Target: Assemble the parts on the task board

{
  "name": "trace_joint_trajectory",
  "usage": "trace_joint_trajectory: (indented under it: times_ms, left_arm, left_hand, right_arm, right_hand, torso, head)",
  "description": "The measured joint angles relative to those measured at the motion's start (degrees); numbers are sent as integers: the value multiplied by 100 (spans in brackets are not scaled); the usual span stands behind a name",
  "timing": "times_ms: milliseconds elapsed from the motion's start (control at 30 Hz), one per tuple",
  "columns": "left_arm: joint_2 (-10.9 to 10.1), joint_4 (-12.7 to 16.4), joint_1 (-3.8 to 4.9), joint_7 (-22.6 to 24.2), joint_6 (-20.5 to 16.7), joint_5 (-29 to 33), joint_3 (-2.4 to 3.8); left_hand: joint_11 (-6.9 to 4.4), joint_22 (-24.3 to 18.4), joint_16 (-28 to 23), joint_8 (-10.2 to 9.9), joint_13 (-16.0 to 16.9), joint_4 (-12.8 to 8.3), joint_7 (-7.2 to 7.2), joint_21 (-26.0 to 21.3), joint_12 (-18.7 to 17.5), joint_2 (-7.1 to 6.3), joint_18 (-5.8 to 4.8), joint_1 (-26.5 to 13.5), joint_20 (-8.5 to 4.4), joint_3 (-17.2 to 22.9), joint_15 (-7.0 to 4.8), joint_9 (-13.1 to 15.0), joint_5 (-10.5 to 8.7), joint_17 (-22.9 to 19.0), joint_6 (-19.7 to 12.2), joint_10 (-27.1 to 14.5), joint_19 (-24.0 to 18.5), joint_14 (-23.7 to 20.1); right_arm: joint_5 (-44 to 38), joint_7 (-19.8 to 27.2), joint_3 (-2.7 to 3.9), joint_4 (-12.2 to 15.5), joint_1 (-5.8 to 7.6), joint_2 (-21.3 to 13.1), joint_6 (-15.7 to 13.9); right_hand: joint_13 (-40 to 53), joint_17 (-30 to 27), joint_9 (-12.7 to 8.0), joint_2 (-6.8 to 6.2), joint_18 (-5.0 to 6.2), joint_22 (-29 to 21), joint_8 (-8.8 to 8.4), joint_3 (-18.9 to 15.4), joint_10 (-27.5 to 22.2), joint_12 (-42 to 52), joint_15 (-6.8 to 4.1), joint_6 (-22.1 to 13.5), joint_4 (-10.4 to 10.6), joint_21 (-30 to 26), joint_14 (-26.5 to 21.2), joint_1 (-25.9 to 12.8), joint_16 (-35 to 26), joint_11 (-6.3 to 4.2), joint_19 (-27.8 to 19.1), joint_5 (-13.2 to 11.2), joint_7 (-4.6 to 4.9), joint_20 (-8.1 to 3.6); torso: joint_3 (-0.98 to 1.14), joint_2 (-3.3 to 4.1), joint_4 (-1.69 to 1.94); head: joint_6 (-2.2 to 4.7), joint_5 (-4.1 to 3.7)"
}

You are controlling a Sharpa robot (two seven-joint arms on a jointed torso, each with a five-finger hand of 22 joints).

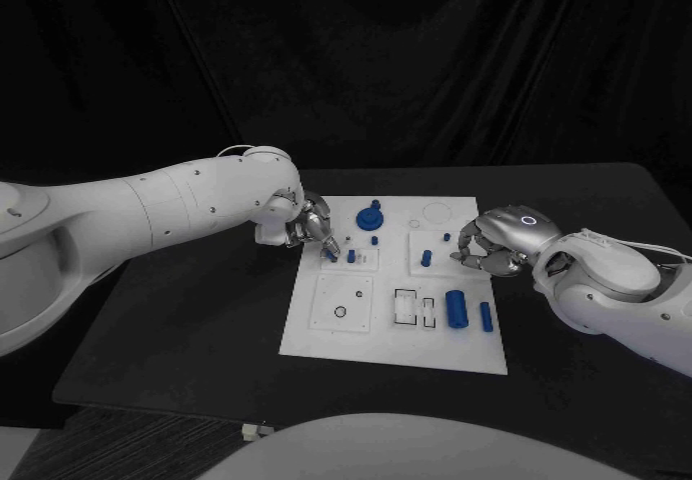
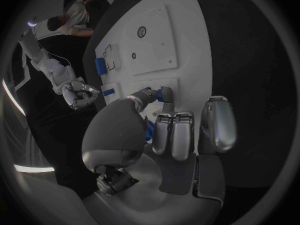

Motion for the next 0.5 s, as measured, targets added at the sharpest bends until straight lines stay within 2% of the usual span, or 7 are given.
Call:
trace_joint_trajectory:
  times_ms: [500]
  left_arm:
    - [92,-128,0,-30,131,4,-2]
  left_hand:
    - [1,0,0,-1,0,-64,0,-1,0,0,0,0,0,64,0,-28,-62,0,0,1,0,0]
  right_arm:
    - [0,0,0,-3,-15,0,0]
  right_hand:
    - [0,0,6,0,0,0,-33,0,0,0,0,-1,0,-65,0,0,0,0,0,0,0,0]
  torso:
    - [0,0,1]
  head:
    - [0,-1]
